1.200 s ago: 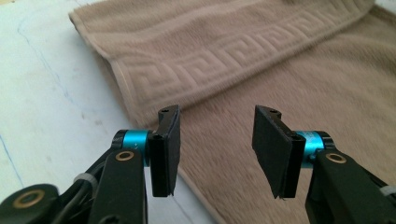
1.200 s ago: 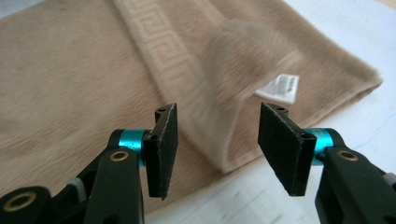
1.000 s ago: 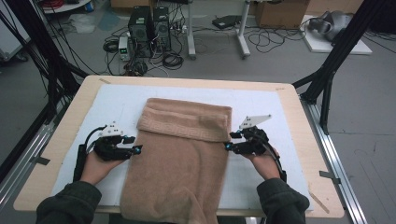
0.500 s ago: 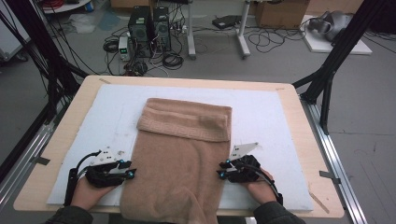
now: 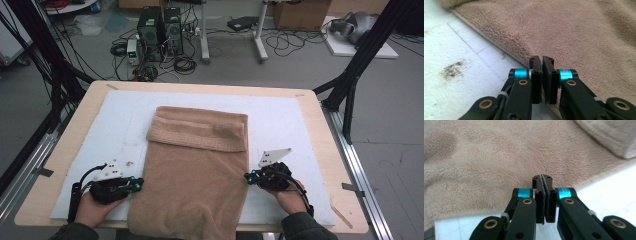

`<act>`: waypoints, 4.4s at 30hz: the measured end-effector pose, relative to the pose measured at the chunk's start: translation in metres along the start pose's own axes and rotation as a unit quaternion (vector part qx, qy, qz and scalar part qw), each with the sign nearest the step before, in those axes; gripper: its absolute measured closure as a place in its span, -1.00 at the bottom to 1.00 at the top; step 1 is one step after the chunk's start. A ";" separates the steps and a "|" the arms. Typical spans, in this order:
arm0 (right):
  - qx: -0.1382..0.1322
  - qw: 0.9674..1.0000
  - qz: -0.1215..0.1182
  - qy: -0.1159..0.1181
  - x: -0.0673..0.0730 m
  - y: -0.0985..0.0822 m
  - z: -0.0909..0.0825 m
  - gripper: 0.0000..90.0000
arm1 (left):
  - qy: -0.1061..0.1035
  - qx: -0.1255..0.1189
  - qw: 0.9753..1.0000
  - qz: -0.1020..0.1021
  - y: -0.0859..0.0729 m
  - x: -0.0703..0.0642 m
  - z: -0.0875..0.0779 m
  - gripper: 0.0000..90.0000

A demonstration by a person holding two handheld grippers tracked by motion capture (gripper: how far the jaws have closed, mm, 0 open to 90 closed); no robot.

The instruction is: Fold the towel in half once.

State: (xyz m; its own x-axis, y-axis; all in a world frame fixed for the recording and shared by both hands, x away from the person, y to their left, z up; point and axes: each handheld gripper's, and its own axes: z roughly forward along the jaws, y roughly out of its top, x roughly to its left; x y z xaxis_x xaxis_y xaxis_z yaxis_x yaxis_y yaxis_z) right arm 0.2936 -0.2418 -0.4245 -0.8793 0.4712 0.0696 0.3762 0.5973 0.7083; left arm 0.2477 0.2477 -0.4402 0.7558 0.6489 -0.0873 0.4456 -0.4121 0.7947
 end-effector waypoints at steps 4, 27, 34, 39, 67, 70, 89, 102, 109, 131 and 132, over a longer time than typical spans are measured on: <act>-0.026 0.999 -0.001 0.027 0.015 -0.001 -0.007 0.66 | -0.022 -0.007 1.000 0.000 -0.003 -0.008 -0.009 0.36; 0.023 0.994 -0.056 0.090 0.052 -0.017 -0.014 0.81 | -0.058 -0.003 0.998 0.030 -0.015 -0.034 -0.016 0.58; -0.018 0.998 -0.050 0.015 0.023 0.013 -0.008 0.42 | -0.033 -0.035 0.999 0.023 0.027 -0.004 0.005 0.31; -0.048 0.998 -0.027 -0.033 -0.023 0.046 0.003 0.26 | 0.030 -0.045 0.998 -0.010 0.061 0.037 0.032 0.25; -0.006 1.000 -0.008 -0.022 -0.036 0.035 0.000 0.53 | 0.036 -0.001 0.999 -0.028 0.053 0.049 0.035 0.45; -0.018 1.000 0.011 -0.016 -0.035 0.027 -0.009 0.42 | 0.032 -0.022 0.999 -0.020 0.048 0.044 0.021 0.30; -0.029 0.999 0.026 -0.005 -0.048 0.065 0.017 0.82 | 0.012 -0.037 0.999 -0.004 0.054 0.043 0.024 0.91; -0.056 0.998 0.002 -0.001 -0.002 0.019 -0.034 0.42 | -0.021 -0.002 1.000 0.013 0.014 0.019 -0.022 0.28; -0.036 0.999 -0.001 0.034 0.006 0.021 -0.007 0.28 | -0.055 -0.032 0.998 0.012 0.023 0.019 -0.019 0.16; 0.008 0.999 -0.015 0.031 0.016 0.011 0.025 0.22 | -0.060 0.043 0.996 0.040 0.025 0.006 0.034 0.09; 0.010 0.999 -0.016 0.027 0.017 0.010 0.026 0.28 | -0.044 0.036 0.997 0.054 0.023 0.001 0.036 0.11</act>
State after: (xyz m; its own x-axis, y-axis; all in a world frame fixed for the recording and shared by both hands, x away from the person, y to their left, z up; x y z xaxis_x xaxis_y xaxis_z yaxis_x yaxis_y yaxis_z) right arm 0.2894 -0.2110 -0.4346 -0.9051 0.4165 0.0858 0.3534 0.6247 0.6963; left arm 0.2761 0.2158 -0.4435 0.8392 0.5406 -0.0587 0.3904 -0.5238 0.7571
